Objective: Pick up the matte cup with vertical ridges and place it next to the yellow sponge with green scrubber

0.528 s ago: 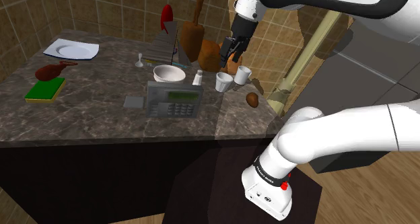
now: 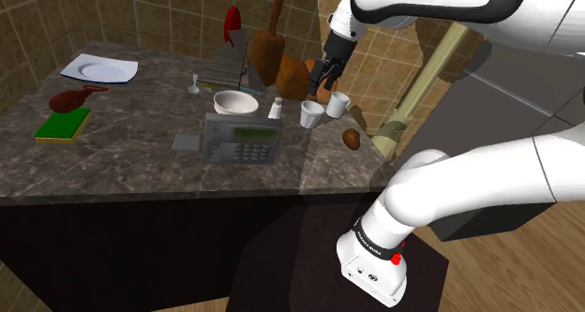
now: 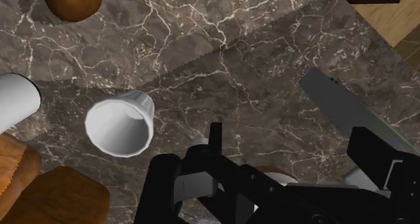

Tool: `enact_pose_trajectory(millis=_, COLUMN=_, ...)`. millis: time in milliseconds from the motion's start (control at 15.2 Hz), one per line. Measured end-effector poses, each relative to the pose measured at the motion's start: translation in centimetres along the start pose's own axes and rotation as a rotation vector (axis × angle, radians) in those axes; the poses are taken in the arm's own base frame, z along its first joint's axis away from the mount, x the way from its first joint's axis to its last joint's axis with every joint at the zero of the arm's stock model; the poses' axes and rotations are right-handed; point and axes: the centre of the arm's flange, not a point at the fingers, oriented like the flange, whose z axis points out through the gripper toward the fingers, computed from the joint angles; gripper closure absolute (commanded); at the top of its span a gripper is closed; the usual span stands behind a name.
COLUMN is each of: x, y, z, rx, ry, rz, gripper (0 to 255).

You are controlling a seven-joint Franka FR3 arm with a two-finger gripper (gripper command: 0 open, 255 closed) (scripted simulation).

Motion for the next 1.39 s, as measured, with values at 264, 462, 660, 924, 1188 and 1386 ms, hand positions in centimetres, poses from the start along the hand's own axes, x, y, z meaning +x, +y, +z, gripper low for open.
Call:
enact_pose_trajectory(millis=264, x=1.4, y=5.3, z=2.2, rx=0.029, ry=0.010, rz=0.006, gripper=0)
enact_pose_trajectory(millis=462, x=2.1, y=9.1, z=4.4, rx=0.051, ry=0.015, rz=0.011, gripper=0)
enact_pose_trajectory(millis=660, x=3.2, y=12.8, z=6.3, rx=0.073, ry=0.022, rz=0.015, gripper=0)
enact_pose_trajectory(millis=924, x=4.3, y=17.2, z=9.0, rx=0.102, ry=0.030, rz=0.022, gripper=0)
enact_pose_trajectory(millis=1188, x=5.4, y=22.2, z=11.9, rx=0.130, ry=0.039, rz=0.029, gripper=0)
enact_pose_trajectory(millis=1386, x=6.1, y=25.8, z=13.5, rx=0.149, ry=0.045, rz=0.033, gripper=0)
